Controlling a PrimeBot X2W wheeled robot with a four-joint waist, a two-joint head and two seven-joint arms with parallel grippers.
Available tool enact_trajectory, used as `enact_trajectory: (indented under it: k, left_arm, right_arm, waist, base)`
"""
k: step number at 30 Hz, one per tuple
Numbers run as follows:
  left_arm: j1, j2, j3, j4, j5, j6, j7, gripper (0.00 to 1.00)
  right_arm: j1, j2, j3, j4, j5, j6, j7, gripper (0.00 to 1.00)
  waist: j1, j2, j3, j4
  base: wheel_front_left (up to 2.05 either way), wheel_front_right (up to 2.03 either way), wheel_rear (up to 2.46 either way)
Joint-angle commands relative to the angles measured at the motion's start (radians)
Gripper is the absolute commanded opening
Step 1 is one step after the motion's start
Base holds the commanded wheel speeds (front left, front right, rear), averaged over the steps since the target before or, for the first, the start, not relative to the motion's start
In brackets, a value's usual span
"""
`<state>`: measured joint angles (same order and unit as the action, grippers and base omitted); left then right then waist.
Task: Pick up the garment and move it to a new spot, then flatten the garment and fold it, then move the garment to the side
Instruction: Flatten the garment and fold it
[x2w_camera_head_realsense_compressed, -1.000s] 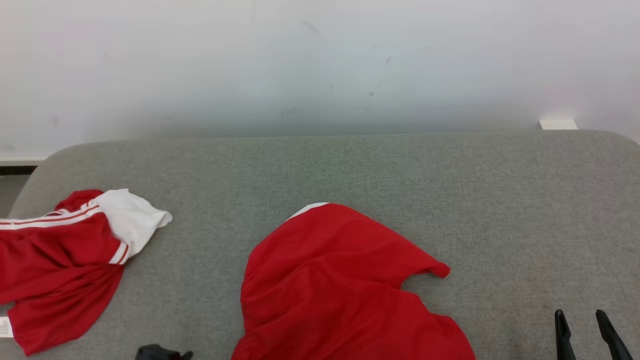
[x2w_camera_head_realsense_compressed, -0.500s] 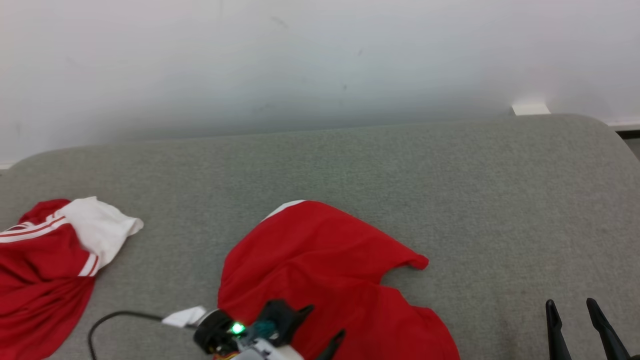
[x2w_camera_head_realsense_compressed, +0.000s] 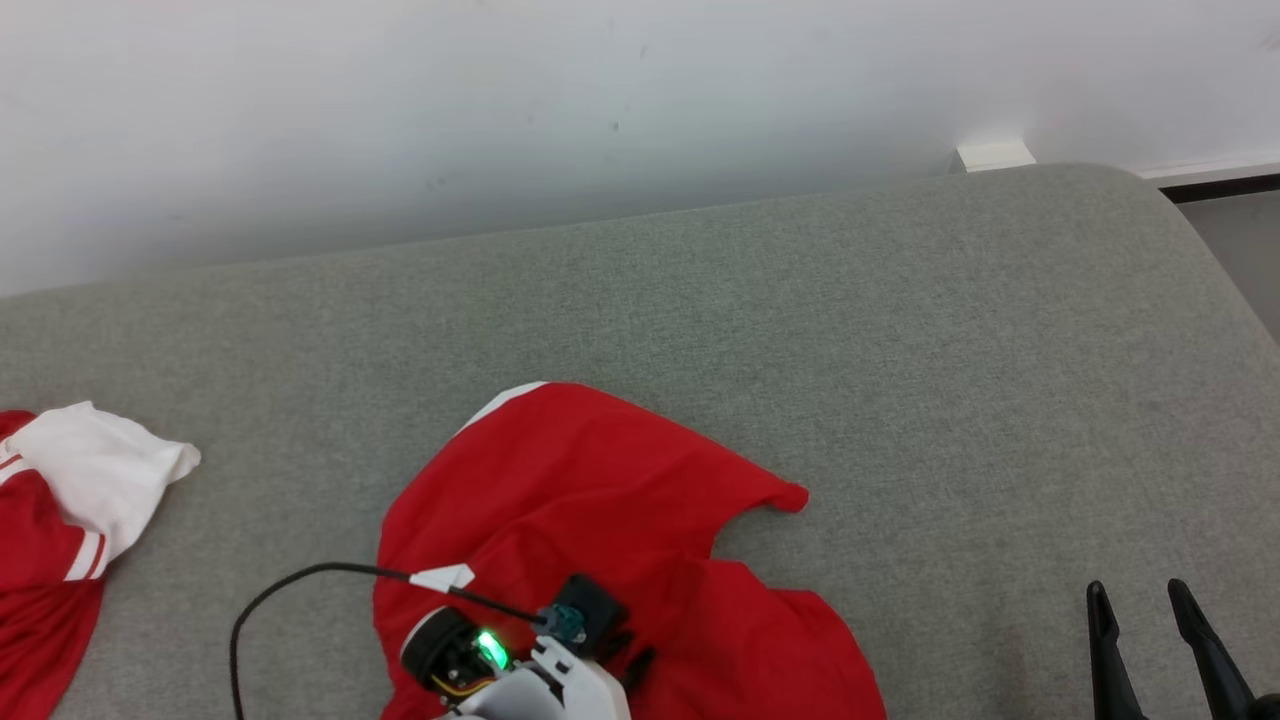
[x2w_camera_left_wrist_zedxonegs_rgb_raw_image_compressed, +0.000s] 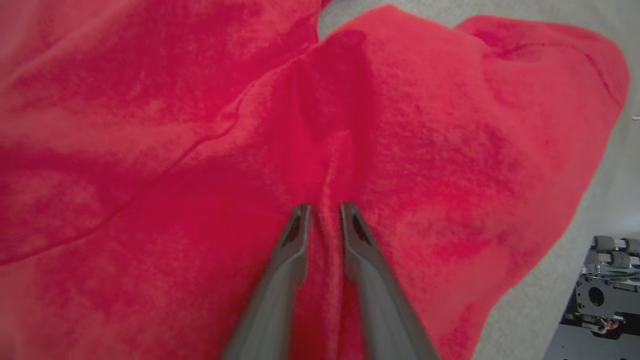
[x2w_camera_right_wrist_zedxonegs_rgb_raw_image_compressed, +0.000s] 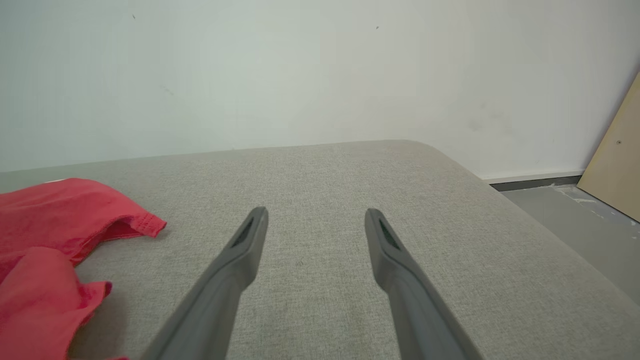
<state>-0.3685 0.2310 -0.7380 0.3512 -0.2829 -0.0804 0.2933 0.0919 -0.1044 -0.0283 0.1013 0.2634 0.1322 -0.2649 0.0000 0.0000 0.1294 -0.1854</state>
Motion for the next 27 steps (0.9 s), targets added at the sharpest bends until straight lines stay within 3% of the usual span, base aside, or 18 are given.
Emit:
enact_trajectory:
  k: [1, 2, 12, 18, 27]
  left_arm:
    - [0.001, -0.003, -0.004, 0.015, -0.02, -0.005, 0.006, 0.09]
    - [-0.002, -0.002, -0.007, 0.02, -0.02, -0.008, 0.003, 0.0]
    - [-0.076, -0.027, 0.023, 0.039, -0.017, 0.011, -0.1, 0.0]
    - [-0.146, -0.054, 0.039, 0.126, -0.005, 0.03, -0.16, 0.0]
    - [-0.21, -0.103, 0.059, 0.291, 0.01, 0.093, -0.294, 0.0]
  right_arm:
    - [-0.008, -0.002, -0.003, 0.0, 0.003, -0.003, 0.001, 1.0]
    - [-0.008, -0.001, -0.003, 0.0, 0.003, -0.003, 0.001, 1.0]
    - [-0.02, 0.003, 0.003, 0.003, 0.003, -0.003, 0.001, 1.0]
    - [-0.033, -0.001, 0.018, 0.01, 0.006, -0.003, 0.001, 1.0]
    - [-0.037, -0.004, 0.027, 0.021, 0.007, -0.003, 0.001, 1.0]
  waist:
    - [0.0, 0.0, 0.002, -0.002]
    - [0.0, 0.0, 0.003, -0.002]
    - [0.0, 0.0, 0.015, -0.001]
    - [0.0, 0.0, 0.024, -0.015]
    - [0.0, 0.0, 0.021, -0.038]
  base:
    - [0.0, 0.0, 0.0]
    - [0.0, 0.0, 0.0]
    - [0.0, 0.0, 0.0]
    - [0.0, 0.0, 0.0]
    - [0.0, 0.0, 0.0]
